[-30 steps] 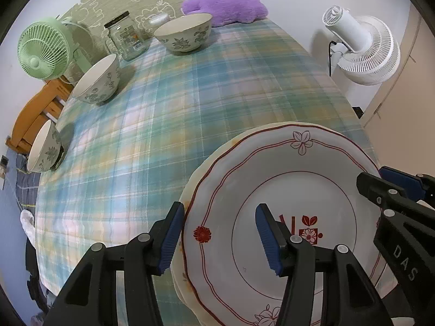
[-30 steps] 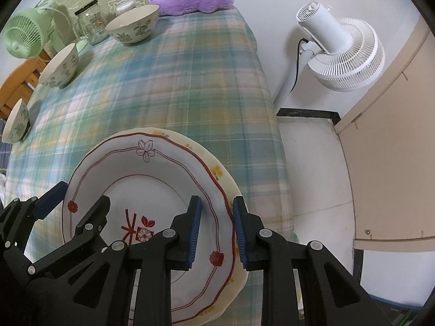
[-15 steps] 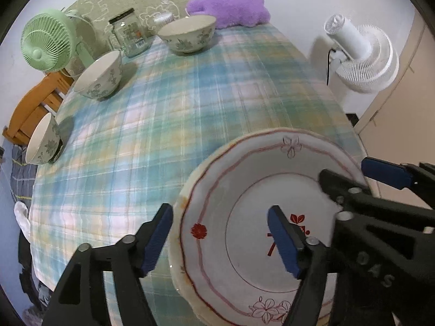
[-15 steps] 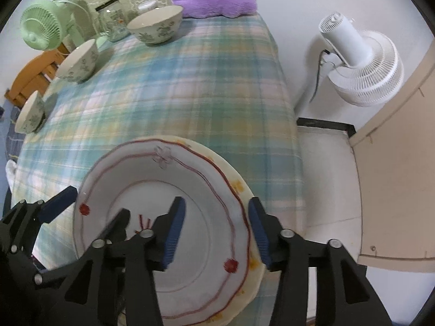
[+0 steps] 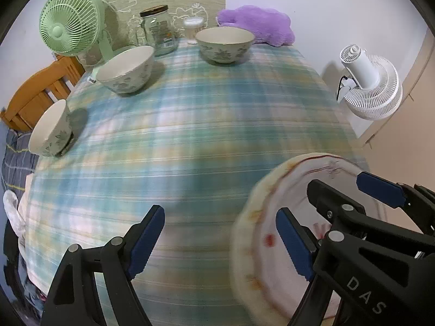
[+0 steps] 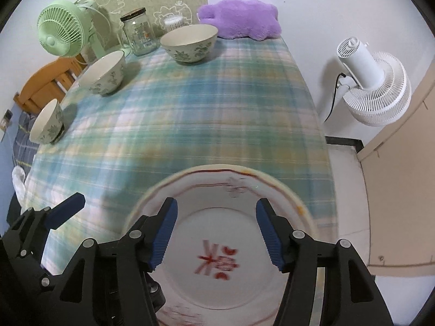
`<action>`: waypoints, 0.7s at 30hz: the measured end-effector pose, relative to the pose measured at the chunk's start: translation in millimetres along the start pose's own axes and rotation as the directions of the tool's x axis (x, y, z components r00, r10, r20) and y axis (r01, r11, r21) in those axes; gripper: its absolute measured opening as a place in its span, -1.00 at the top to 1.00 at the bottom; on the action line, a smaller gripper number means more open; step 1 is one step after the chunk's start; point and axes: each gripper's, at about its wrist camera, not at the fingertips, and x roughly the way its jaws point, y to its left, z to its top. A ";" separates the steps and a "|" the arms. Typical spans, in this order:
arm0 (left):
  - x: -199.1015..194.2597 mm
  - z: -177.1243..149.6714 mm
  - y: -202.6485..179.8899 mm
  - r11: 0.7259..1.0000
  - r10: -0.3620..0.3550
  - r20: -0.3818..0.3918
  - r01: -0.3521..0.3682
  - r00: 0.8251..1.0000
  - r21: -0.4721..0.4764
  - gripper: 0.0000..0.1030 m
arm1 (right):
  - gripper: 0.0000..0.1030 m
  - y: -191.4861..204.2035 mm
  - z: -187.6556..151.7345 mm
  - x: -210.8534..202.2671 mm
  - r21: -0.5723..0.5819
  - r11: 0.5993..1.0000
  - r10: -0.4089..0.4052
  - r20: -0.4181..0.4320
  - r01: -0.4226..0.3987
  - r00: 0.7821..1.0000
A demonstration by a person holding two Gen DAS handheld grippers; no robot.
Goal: Organize plates and bowls
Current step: 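Open both grippers and withdraw them from the plate stack, then move both grippers to the large grey-green bowl and grasp its rim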
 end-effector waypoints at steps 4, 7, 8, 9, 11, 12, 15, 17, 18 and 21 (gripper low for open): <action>-11.7 0.0 33.0 0.999 -0.003 0.027 0.002 1.000 0.033 -0.66 | -0.24 33.2 1.5 -12.0 0.027 0.999 -0.023 0.042 0.022 0.999; -17.3 3.0 59.0 0.999 -0.004 0.042 0.002 0.999 0.041 -0.65 | -0.24 58.7 3.8 -17.3 0.057 0.996 -0.068 0.058 0.065 0.996; -18.4 3.9 67.8 0.999 -0.008 0.046 0.006 0.999 0.043 -0.65 | -0.24 65.4 4.9 -17.9 0.067 0.996 -0.069 0.059 0.065 0.996; -19.9 4.7 77.3 0.999 -0.010 0.052 0.008 0.999 0.046 -0.65 | -0.24 73.9 5.6 -18.4 0.078 0.995 -0.072 0.063 0.067 0.995; -22.6 5.8 93.6 0.998 -0.009 0.066 0.005 0.998 0.056 -0.65 | -0.24 90.9 6.5 -20.5 0.089 0.993 -0.085 0.076 0.078 0.993; -23.6 6.1 102.3 0.998 -0.007 0.073 0.003 0.997 0.059 -0.66 | -0.24 98.9 7.5 -21.3 0.087 0.992 -0.094 0.084 0.087 0.992; -25.5 7.5 127.4 0.998 -0.018 0.085 0.013 0.996 0.057 -0.66 | -0.24 127.8 10.7 -23.7 0.086 0.989 -0.125 0.100 0.117 0.987; -27.0 9.5 144.0 0.998 -0.040 0.086 0.035 0.996 0.056 -0.66 | -0.24 144.1 12.0 -24.3 0.087 0.989 -0.126 0.107 0.117 0.986; -27.9 10.2 151.8 0.997 -0.049 0.085 0.044 0.995 0.057 -0.66 | -0.24 152.1 12.9 -24.7 0.088 0.990 -0.124 0.110 0.115 0.986; -31.1 15.6 174.2 0.997 -0.050 0.089 0.045 0.995 0.055 -0.73 | -0.24 173.8 17.3 -24.6 0.089 0.990 -0.123 0.115 0.113 0.986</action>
